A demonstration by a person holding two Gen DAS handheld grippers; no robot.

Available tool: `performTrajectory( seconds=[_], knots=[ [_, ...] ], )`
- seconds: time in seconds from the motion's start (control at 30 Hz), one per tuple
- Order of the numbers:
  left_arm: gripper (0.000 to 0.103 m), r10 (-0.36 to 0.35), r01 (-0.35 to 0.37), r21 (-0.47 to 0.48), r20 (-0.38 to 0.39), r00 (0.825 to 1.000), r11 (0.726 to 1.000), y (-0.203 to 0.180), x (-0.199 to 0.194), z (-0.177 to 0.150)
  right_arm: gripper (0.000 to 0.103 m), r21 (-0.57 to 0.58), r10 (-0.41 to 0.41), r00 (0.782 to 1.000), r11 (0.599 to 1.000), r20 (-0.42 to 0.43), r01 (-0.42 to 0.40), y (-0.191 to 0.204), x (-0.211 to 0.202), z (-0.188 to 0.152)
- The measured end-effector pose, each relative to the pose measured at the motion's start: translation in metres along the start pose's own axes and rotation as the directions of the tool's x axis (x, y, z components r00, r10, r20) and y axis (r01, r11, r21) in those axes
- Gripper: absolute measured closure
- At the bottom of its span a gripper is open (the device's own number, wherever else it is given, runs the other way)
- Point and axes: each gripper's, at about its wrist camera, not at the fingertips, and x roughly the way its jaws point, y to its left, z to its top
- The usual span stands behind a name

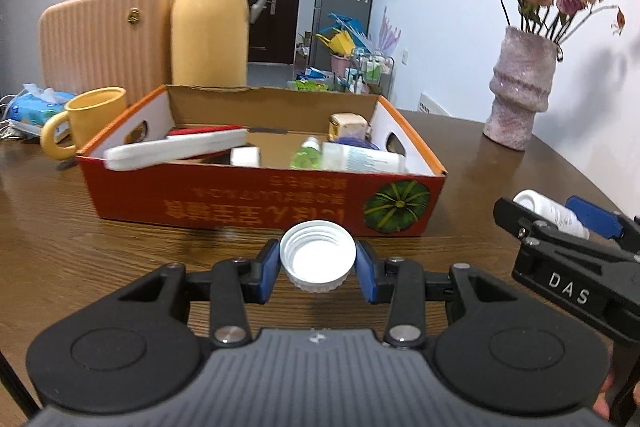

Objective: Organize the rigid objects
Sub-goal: 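Carry the white cap and spray bottle over the box with both tools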

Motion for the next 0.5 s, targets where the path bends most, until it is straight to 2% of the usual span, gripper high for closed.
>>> performTrajectory(
  seconds=[0.5],
  knots=[
    [0.063,0.028,-0.025,-0.042,0.073,0.997,0.999,0.065,-0.025,0.020,0.024,-0.012,0.031,0.999,0.999,0.019,-0.031,0.057,-0.008,0.006]
  ],
)
